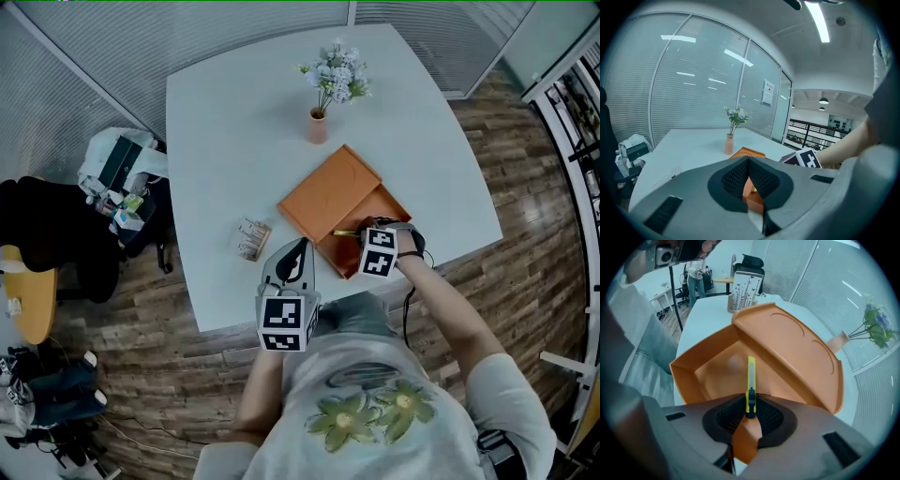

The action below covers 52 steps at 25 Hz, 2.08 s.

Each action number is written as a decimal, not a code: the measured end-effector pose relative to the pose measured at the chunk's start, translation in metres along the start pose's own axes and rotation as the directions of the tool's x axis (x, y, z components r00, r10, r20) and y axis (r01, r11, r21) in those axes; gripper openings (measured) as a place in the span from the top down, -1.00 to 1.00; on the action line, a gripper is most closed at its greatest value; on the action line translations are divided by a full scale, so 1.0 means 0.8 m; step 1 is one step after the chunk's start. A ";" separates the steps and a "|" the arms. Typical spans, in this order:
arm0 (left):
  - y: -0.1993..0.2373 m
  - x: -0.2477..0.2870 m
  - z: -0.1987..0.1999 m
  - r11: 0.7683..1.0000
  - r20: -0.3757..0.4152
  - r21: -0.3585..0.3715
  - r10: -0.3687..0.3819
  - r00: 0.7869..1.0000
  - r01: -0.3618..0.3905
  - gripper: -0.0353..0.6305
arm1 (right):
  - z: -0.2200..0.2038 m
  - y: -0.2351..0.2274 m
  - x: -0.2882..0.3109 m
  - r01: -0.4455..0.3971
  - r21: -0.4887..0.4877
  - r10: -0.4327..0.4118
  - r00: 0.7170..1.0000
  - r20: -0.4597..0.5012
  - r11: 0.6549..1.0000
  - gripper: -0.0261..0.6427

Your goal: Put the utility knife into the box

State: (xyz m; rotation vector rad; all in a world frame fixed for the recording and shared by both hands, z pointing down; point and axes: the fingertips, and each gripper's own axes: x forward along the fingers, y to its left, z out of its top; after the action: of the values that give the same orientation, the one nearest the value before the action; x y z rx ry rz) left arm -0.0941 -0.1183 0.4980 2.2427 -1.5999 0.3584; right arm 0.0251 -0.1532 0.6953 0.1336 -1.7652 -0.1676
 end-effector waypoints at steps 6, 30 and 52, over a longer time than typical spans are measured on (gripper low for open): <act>-0.001 0.001 -0.002 1.000 -0.005 -0.006 0.001 1.000 -0.001 0.89 | -0.001 0.002 0.005 -0.024 -0.005 0.024 1.000 -0.008 1.000 0.70; 0.002 -0.002 -0.004 0.999 -0.018 0.028 0.016 1.000 -0.015 0.89 | -0.003 -0.002 0.010 -0.087 0.086 0.085 0.996 0.031 0.993 0.53; -0.015 -0.003 0.063 0.999 0.092 0.052 -0.020 0.996 0.015 0.89 | 0.044 -0.061 -0.231 -0.174 0.680 -0.445 0.637 0.629 0.713 0.53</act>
State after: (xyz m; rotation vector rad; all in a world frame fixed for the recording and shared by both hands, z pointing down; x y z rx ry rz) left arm -0.0840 -0.1341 0.4498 2.3416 -1.6338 0.2973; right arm 0.0270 -0.1665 0.5013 0.8922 -2.6190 0.4228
